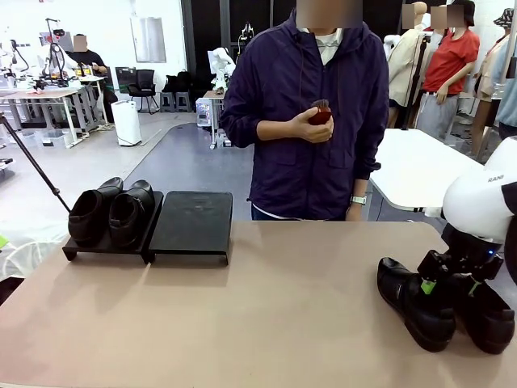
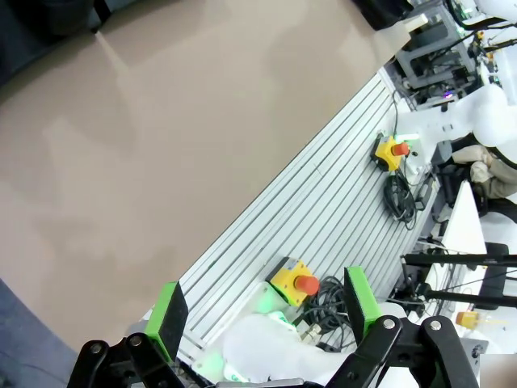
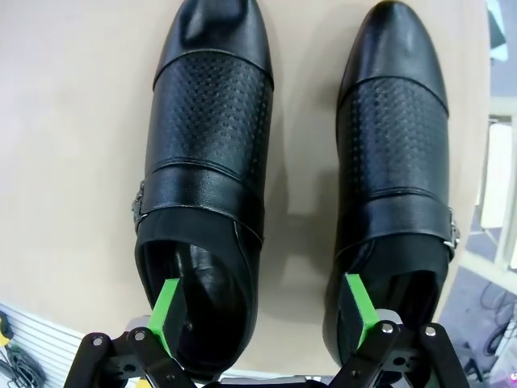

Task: Organize the shoes by placing them on the stand.
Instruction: Pick up one Shoe and place it in the middle of the table.

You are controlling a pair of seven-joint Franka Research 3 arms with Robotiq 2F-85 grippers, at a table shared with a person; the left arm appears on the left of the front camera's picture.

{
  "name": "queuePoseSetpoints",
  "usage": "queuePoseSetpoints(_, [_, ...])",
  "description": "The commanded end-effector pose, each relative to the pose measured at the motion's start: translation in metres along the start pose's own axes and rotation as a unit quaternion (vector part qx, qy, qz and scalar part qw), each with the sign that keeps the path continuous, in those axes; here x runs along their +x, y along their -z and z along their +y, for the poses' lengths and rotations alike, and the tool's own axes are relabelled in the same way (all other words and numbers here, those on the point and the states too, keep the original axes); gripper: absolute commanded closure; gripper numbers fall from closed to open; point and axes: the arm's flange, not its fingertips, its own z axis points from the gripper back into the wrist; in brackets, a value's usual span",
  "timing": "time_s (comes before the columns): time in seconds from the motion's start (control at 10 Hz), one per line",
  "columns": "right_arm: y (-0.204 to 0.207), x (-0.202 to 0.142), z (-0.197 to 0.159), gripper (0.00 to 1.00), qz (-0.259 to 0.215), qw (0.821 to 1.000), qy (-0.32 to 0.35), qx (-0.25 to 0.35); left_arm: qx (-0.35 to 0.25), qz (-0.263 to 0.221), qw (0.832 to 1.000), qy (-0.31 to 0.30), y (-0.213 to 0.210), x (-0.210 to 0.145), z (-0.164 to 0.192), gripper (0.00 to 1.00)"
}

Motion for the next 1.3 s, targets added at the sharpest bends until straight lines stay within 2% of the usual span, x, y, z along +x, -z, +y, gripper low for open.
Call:
queuePoseSetpoints(0.0, [0.005,0.007,0.005,0.0,-0.002,1.0,0.008,0.018,0.0,0.005,1.0,-0.003,-0.001,-0.002,-0.001,0.0])
queuePoseSetpoints(0.6, [0.018,0.013,0.007,0.0,0.013,1.0,0.007,0.017,0.0,0.005,1.0,-0.003,-0.001,-0.002,-0.001,0.0])
queuePoseSetpoints(0.7, [0.019,0.013,0.007,0.59,0.013,1.0,0.004,0.013,0.0,0.005,1.0,-0.003,-0.001,-0.002,-0.001,0.0])
queuePoseSetpoints(0.8, [0.019,0.014,0.007,1.0,0.015,1.0,0.005,0.016,0.0,0.005,1.0,-0.003,-0.001,-0.002,-0.001,0.0])
queuePoseSetpoints(1.2, [0.024,0.018,0.008,1.0,0.024,0.999,0.002,0.021,0.0,0.005,1.0,-0.003,-0.001,-0.002,-0.001,0.0])
